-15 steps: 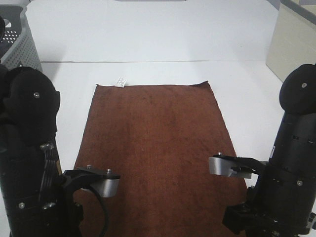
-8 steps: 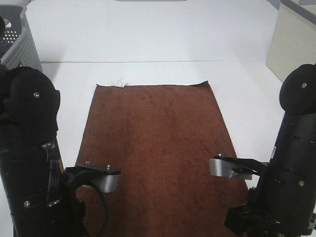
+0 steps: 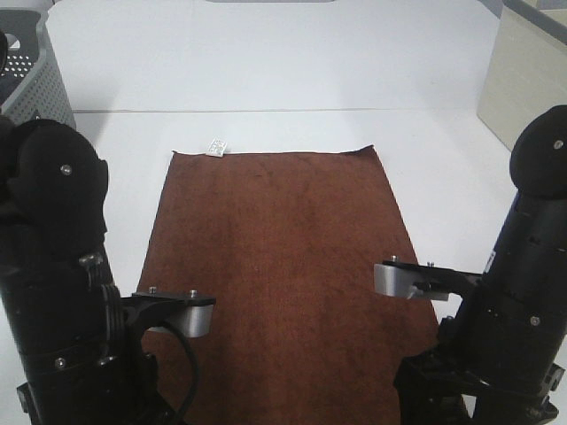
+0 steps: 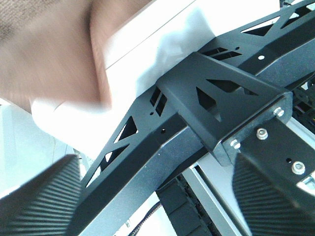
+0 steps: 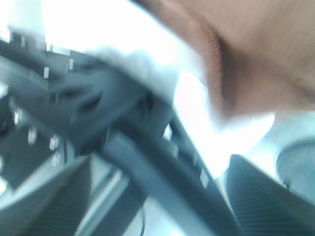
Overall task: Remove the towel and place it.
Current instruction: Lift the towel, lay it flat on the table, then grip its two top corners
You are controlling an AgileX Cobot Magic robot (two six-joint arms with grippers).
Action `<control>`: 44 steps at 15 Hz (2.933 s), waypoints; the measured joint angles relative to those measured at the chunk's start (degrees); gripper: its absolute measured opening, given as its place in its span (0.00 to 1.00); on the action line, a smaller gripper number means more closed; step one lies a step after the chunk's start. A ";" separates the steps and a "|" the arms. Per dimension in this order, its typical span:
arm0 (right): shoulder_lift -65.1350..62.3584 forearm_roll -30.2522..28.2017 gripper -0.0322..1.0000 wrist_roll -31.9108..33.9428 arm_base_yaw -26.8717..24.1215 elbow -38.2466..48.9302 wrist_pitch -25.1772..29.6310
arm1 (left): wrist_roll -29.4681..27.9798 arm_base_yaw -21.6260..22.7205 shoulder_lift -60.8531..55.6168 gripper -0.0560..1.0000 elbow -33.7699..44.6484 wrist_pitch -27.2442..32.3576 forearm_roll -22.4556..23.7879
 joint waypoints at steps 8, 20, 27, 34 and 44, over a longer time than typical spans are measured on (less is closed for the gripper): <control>-5.16 -4.47 0.81 1.72 -0.11 -3.09 -3.67 | 0.46 0.00 0.06 0.81 -2.69 0.46 1.32; -1.60 -16.90 0.83 1.66 -22.52 -37.18 -1.78 | -4.24 19.88 4.30 0.90 -34.09 -7.10 25.21; 4.76 -19.94 0.85 8.59 -22.63 -43.20 -3.72 | -7.96 30.14 6.25 0.90 -35.70 -10.71 25.21; 25.38 -14.04 0.85 1.49 -22.63 -65.60 5.04 | 0.57 30.77 20.00 0.90 -45.21 -12.43 15.18; 40.91 -11.92 0.88 5.79 -22.63 -74.26 0.17 | 2.35 31.74 42.17 0.90 -72.65 -9.68 14.55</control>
